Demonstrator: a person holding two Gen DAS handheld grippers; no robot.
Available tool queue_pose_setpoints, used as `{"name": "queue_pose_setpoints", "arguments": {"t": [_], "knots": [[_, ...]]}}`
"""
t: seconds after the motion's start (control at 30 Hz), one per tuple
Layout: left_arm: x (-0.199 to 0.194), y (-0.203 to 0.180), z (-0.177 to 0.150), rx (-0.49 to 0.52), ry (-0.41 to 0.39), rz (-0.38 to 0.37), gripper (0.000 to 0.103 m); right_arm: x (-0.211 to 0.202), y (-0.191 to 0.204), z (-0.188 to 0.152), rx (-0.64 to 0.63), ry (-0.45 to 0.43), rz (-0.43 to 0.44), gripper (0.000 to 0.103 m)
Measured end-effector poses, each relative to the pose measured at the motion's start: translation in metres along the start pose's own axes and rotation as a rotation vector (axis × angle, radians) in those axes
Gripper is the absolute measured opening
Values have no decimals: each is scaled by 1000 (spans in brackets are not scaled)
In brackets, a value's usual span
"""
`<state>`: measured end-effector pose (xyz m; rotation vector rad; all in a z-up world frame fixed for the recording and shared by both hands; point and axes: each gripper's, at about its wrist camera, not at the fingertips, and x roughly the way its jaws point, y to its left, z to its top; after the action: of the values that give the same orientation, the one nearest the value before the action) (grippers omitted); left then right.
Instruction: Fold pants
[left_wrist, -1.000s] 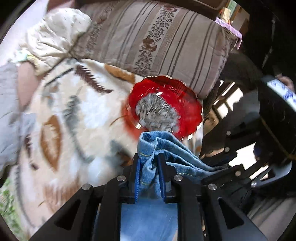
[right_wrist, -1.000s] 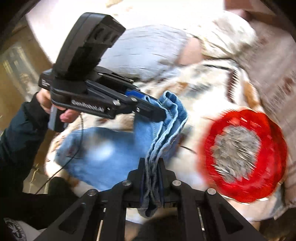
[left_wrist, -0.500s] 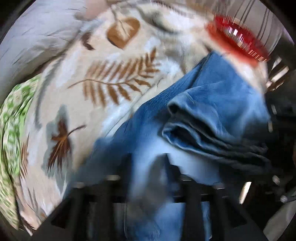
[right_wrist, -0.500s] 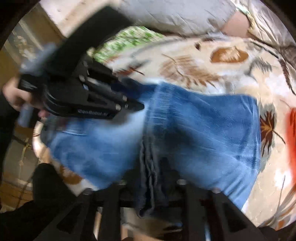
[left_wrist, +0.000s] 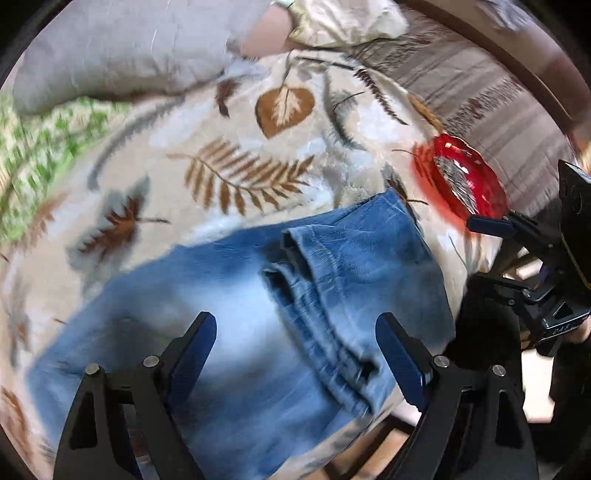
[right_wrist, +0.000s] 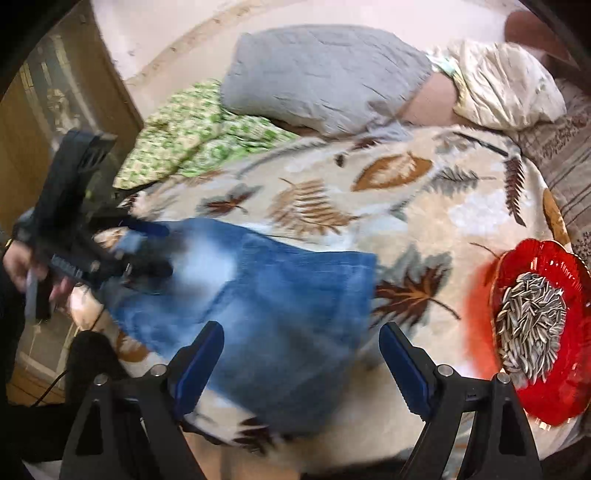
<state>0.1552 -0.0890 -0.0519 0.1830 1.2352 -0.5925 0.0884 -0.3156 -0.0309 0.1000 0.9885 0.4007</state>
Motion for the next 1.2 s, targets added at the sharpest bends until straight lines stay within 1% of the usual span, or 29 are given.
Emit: {"name": "queue_pose_setpoints", "arguments": {"t": [0.03,0.1,0.17,0.23,0.27,0.3,0.33,0.37,0.4,0.43,0.47,0.5,0.53,0.6,0.63,0.67,0.7,0.77,0.8,0.83,0.87,0.9,0.93,1.0,1.07,1.13,1.17,1.2], "knots": [[16,0,1,-40,23,-18,88,9,-9,4,17,14,-4,88],[37,0,1,-94,65,-28,88,29,-25,14,63,51,5,87],[56,-2,1,-121,93,-36,88,49,-41,21,103,78,6,85],[66,-7,-1,-109,85,-30,87,71,-50,26,134,114,35,75],[71,-13,-2,-65,77,-7,81,80,-52,26,150,130,47,60],[73,-19,-4,-14,75,29,58,90,-54,26,161,153,69,33],[73,-25,-4,42,70,70,47,99,-53,25,167,174,101,30],[69,-29,-5,74,67,56,34,104,-49,24,153,175,74,30],[59,-30,-4,89,50,34,18,103,-44,24,121,165,54,28],[48,-30,-3,100,22,11,17,100,-41,24,106,150,46,23],[37,-29,-2,112,-11,-5,16,94,-42,25,109,128,50,21],[29,-27,-2,114,-32,-6,16,88,-44,26,122,109,55,21],[28,-24,-2,112,-31,-2,15,84,-48,26,141,92,54,21],[43,-19,-6,107,28,33,12,86,-53,25,156,91,13,21],[55,-18,-8,113,63,54,15,92,-54,23,161,108,3,21],[65,-17,-13,116,57,79,17,99,-54,21,164,124,-2,22],[63,-15,-14,94,33,78,21,104,-55,19,170,131,-4,27],[54,-12,-15,54,24,62,40,100,-58,20,208,127,11,30],[46,-9,-18,28,25,65,57,95,-59,21,224,132,25,36],[38,-7,-21,14,11,61,61,86,-58,21,233,140,31,50],[30,-4,-22,5,-3,48,63,76,-56,20,224,140,30,60],[21,-5,-26,-2,-13,23,64,63,-52,18,204,123,28,73],[14,-8,-29,3,-12,9,68,44,-43,15,167,92,23,75],[11,-14,-35,23,3,24,73,26,-28,7,122,84,28,76],[23,-23,-35,37,42,23,73,21,-12,-7,99,116,14,76],[40,-26,-37,43,88,33,72,30,-6,-20,101,166,-2,75],[48,-27,-41,52,105,32,60,40,-5,-27,113,193,-7,75],[52,-29,-45,73,106,48,51,50,-4,-34,124,227,-5,66]]}}
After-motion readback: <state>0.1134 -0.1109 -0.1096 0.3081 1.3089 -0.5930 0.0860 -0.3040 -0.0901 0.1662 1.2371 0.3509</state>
